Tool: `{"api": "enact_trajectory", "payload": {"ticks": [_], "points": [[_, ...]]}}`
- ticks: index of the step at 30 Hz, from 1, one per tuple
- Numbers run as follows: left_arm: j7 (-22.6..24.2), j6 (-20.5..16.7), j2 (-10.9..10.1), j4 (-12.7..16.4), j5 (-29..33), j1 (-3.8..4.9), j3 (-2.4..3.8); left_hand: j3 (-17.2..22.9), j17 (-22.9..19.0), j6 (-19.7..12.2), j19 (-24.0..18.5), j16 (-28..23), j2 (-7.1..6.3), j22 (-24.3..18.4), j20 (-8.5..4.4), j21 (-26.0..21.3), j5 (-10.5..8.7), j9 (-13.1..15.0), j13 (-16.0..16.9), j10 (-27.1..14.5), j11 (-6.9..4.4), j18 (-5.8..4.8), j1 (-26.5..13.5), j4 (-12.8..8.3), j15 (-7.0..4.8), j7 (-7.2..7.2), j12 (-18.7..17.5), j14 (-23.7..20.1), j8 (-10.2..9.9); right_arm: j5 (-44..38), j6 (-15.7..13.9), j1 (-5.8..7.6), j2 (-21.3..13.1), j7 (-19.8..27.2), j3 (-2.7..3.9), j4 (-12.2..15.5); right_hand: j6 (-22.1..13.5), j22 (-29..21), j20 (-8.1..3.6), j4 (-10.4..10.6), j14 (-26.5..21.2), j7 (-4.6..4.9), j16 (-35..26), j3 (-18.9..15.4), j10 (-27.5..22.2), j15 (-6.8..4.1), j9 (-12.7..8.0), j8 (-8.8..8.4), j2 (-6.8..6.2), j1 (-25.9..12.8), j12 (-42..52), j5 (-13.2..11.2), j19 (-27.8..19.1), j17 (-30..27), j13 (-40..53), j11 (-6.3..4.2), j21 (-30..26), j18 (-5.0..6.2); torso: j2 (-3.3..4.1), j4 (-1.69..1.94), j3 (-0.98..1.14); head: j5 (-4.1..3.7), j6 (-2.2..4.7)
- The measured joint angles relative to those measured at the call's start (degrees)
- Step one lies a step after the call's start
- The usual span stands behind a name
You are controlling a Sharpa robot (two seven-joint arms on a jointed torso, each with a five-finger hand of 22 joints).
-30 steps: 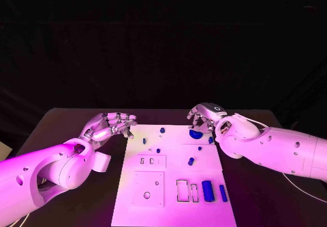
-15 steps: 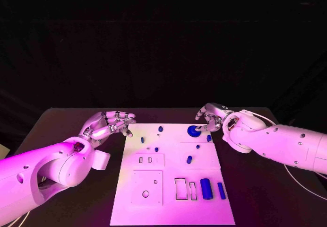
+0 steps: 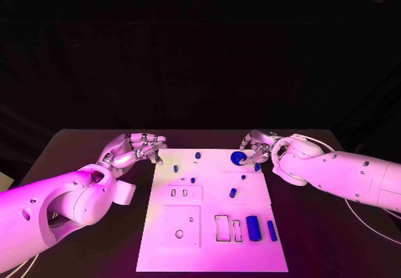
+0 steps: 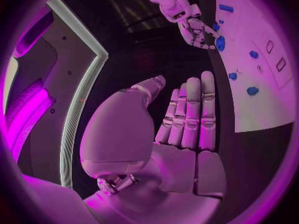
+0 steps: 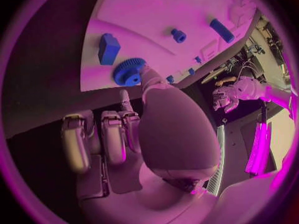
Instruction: Assemble the parts on the task board
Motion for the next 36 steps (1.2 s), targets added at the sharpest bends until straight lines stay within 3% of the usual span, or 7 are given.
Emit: {"api": "enact_trajectory", "payload": {"ticks": [12,15,25,36], "points": [[0.0,0.1,0.1,-0.1,0.0,0.00,0.00,0.0,0.0,0.0,-0.2,0.3,0.00,0.2,0.21,0.0,0.00,0.1,0.0,0.0,0.00,0.00,0.0,0.0,0.00,0.00,0.2,0.0,0.2,0.8,0.7,-0.33,1.4,-0.2,0.06,-1.5,0.0,0.0,0.18,0.0,0.0,-0.03,0.0,0.0,0.0,0.00,0.2,0.70,1.14,-0.5,0.5,2.1,-0.2,0.0,0.0,0.00,0.0,0.00,0.00,-0.04,0.02,0.08,-0.03],[0.0,0.1,0.1,-0.1,0.0,0.00,0.00,0.0,0.0,0.0,-0.2,0.3,0.00,0.2,0.21,0.2,0.00,0.1,0.0,0.0,0.00,0.00,0.0,0.0,0.00,0.00,0.2,0.0,0.2,1.0,0.7,-0.33,1.7,-0.1,0.09,-1.8,0.3,0.0,0.18,0.2,0.0,-0.28,0.0,0.2,0.0,0.00,0.2,0.88,1.96,-0.8,0.5,2.5,-0.2,0.0,0.0,0.00,0.0,0.00,0.00,-0.04,0.03,0.08,-0.08],[-0.1,0.1,0.1,-0.1,0.0,0.00,0.00,0.0,0.0,0.0,-0.4,0.3,0.00,0.3,0.00,0.2,0.00,0.0,0.0,0.0,0.00,0.00,0.0,0.0,0.00,0.00,0.2,0.0,0.2,2.0,0.7,-0.37,2.0,0.4,0.16,-2.4,2.6,0.0,0.18,-0.2,0.0,-0.83,0.0,4.1,0.0,0.00,0.2,1.69,4.25,0.0,0.8,5.1,-0.2,0.0,0.0,0.00,0.0,0.00,0.00,-0.08,0.04,0.17,-0.40],[-0.2,0.2,0.1,-0.2,0.0,0.00,0.00,0.3,0.0,0.0,-0.4,0.3,0.00,0.4,0.00,0.5,0.00,0.1,0.1,-0.1,-0.14,0.00,0.0,0.0,0.20,0.00,0.2,-0.2,0.2,2.3,0.1,-0.53,2.0,0.6,0.07,-1.9,4.0,0.0,-0.67,-1.0,-0.1,-1.09,0.0,8.6,0.0,-1.34,-0.2,2.13,4.90,0.8,0.8,6.0,0.0,0.0,0.0,-1.05,0.0,0.01,-0.03,-0.08,0.04,0.18,-0.28]]}}
